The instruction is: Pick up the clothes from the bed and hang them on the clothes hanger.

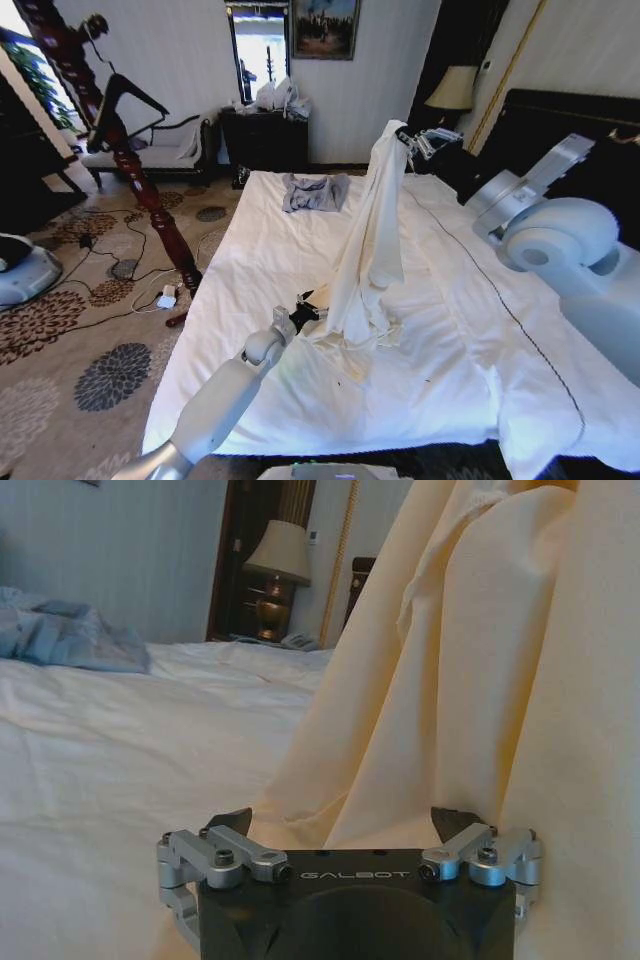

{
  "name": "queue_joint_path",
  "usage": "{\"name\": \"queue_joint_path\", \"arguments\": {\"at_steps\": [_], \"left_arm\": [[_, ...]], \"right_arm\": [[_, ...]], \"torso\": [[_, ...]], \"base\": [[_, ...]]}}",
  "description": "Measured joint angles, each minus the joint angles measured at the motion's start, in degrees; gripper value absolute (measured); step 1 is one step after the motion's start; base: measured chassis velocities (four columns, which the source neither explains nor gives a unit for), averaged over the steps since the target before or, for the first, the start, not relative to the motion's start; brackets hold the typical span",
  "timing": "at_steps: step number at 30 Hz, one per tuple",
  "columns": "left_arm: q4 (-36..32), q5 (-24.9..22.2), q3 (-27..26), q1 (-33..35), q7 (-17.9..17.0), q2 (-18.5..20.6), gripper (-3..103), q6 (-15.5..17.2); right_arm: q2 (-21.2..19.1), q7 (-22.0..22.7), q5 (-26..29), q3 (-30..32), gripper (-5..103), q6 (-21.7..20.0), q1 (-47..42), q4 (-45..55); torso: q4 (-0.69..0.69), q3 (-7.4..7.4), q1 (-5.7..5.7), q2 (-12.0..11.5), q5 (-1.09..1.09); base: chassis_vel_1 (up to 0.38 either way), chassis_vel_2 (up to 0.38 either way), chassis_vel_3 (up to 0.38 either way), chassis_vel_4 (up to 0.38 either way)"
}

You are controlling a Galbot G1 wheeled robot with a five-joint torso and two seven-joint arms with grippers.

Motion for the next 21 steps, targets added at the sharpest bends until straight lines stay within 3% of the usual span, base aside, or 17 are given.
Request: {"name": "queue_joint_path", "arguments": {"at_steps": [7,11,14,21], "left_arm": [[1.9,-2.6,0.0,-0.7,2.7,-0.8,91,-0.6],[3.3,-3.0,0.0,-0.5,4.2,-1.6,70,-2.2],[3.7,-3.0,0.0,-0.4,4.6,-1.8,64,-2.8],[5.4,-2.8,0.1,-0.7,5.9,-2.7,36,-4.8]], "right_arm": [[1.1,0.0,-0.7,-0.6,0,0.0,0.1,0.0],[1.8,0.0,-1.1,-1.1,0,0.1,0.2,0.0],[1.8,0.1,-1.1,-1.1,0,0.1,0.3,0.0],[2.0,0.5,-1.1,-1.3,0,0.2,0.5,0.4]], "torso": [[0.0,0.0,0.0,0.0,0.0],[0.0,0.0,0.0,0.0,0.0],[0.0,0.0,0.0,0.0,0.0],[-0.01,0.0,0.0,0.0,0.0]], "base": [[0.0,0.0,0.0,0.0],[0.0,0.0,0.0,0.0],[0.0,0.0,0.0,0.0],[0.0,0.0,0.0,0.0]]}}
